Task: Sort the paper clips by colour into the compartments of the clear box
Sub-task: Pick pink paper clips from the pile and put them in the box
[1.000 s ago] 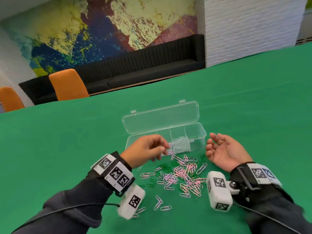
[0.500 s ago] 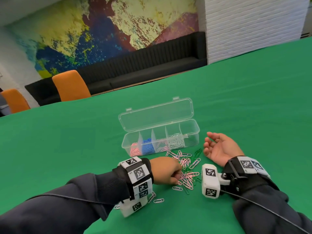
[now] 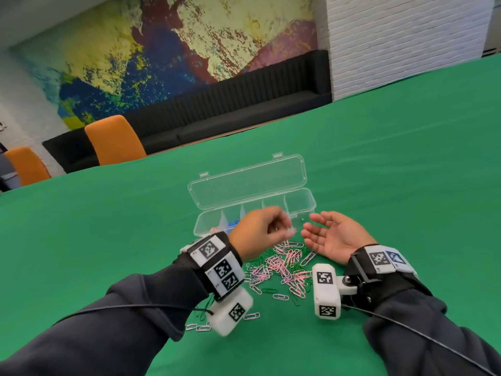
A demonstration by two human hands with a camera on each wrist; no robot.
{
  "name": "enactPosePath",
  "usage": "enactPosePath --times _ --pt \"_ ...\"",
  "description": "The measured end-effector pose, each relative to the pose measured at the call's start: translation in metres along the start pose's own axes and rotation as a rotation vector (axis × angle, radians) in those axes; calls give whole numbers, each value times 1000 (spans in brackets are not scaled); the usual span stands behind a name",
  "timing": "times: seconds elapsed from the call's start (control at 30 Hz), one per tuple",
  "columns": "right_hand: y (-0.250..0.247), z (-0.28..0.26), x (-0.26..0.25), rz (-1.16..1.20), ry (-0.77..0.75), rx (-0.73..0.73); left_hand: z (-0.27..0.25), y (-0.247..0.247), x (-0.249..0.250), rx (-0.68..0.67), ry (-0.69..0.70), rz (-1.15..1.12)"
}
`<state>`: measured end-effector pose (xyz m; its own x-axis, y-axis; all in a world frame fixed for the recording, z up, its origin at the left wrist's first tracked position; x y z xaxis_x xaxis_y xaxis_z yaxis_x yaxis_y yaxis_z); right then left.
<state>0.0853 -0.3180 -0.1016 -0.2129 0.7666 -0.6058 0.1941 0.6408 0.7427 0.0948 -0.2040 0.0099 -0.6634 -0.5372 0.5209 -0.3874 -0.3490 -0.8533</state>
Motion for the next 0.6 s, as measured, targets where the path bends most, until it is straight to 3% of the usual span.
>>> enactPosePath --times 0.07,0.17,0.23,0.33,0.37,0.6 --pt "7 0 9 9 66 -39 6 -15 6 163 -7 -77" --pt "9 1 14 107 95 -79 7 -11 9 206 -10 -55" --pt "5 2 8 215 40 -71 4 6 10 61 27 27" --pt "-4 3 -6 358 -87 -21 -10 54 12 -398 119 194" --pt "-6 2 -11 381 -117 -9 -16 67 10 -496 132 254" --pt "-14 -3 -17 402 -166 42 -13 85 -1 -530 62 420"
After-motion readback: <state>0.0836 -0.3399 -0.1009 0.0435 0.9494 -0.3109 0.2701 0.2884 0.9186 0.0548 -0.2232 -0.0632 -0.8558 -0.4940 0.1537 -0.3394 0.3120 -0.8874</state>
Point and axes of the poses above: each hand's wrist, its own z-axis towards the middle knuckle, its own y-axis out of the palm, x = y × z, the point moved 9 cm from there along z, towards the middle knuckle, and after that the axes turned 7 degrees about -x, right-handed, at the moved point
